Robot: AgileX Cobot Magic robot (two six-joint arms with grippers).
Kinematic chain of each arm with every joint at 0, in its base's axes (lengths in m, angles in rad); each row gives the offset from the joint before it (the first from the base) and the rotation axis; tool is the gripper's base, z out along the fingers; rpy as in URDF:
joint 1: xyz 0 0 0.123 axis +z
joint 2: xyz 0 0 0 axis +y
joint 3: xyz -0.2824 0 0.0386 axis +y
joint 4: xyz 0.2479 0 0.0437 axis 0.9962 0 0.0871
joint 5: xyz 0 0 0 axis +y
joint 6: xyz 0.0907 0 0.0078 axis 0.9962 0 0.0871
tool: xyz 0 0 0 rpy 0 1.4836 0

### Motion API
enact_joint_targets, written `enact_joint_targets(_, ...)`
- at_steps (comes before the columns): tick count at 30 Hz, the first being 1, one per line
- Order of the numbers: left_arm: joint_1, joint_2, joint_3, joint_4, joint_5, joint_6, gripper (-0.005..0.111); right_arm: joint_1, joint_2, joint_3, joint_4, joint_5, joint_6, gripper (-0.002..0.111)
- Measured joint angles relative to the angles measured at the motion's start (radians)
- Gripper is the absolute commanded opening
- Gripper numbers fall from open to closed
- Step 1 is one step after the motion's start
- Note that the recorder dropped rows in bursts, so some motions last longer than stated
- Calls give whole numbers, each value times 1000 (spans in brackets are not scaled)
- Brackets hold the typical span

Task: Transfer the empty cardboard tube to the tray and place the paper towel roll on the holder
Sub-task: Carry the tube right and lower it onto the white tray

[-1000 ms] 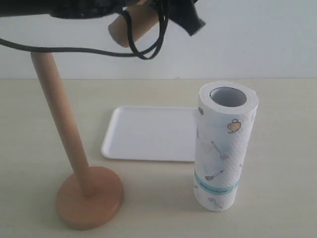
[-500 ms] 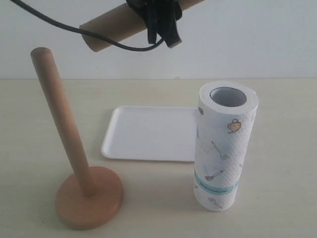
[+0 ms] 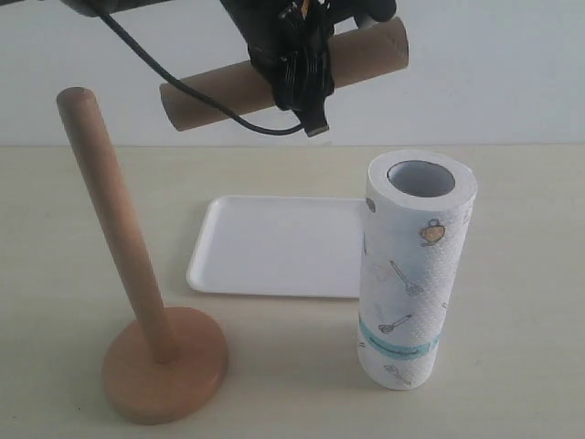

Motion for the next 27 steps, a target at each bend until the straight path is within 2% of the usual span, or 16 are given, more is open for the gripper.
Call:
enact_joint_targets(8, 23, 77, -2, -85, 36, 122, 4, 0, 0, 0, 0, 0, 0, 0)
enact_joint_targets(27, 39, 252, -2, -96, 37, 172, 4, 0, 0, 0, 0, 0, 0, 0)
